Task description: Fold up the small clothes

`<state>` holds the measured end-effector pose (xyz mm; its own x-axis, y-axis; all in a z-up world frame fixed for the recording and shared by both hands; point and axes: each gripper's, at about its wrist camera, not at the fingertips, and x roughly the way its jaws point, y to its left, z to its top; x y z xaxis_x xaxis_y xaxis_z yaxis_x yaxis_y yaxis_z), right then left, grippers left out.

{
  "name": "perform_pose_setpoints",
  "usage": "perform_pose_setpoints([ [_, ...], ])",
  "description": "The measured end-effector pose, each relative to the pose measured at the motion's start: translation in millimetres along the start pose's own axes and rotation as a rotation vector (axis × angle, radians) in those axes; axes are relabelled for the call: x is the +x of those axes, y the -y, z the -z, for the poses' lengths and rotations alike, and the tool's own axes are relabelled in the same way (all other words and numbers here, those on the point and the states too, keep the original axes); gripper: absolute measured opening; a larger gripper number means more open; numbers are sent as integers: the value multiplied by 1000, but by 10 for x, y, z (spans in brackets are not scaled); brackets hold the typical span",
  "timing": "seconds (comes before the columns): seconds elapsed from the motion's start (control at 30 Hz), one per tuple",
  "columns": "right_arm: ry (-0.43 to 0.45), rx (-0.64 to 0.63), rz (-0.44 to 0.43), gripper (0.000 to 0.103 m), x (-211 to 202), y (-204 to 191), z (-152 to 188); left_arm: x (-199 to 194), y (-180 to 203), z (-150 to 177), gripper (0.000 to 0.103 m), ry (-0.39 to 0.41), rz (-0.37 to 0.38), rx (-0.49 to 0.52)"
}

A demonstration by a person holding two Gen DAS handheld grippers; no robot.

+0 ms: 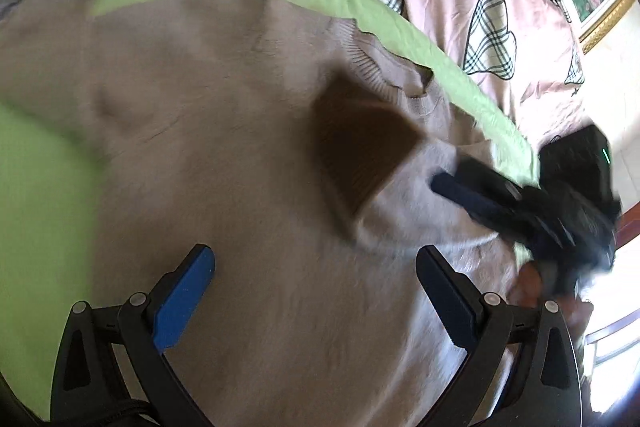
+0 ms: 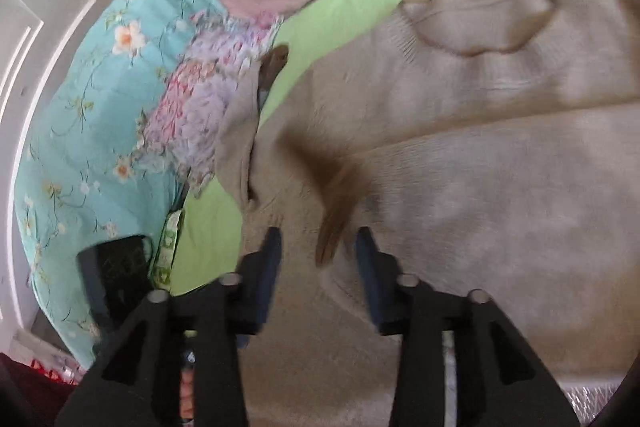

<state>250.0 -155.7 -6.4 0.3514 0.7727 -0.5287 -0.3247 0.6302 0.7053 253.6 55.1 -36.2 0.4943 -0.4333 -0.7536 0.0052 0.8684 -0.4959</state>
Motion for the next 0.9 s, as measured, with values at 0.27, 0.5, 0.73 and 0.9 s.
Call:
perform_pose_setpoints([
  [0.27,181,126,74,42,-857,354,284,490,290,-345,72,62,-92,90],
  [0.5,291,172,165,42,-1376,560,366,20,276,-385,4,176,-8,131],
  [0.73,360,187,425,42,-1729,837,182,145,-216,-441,5,131,-127,71],
  [0.9,323,189,540,46,-1704,1098,-78,183,-246,-333,5,112,-138,85],
])
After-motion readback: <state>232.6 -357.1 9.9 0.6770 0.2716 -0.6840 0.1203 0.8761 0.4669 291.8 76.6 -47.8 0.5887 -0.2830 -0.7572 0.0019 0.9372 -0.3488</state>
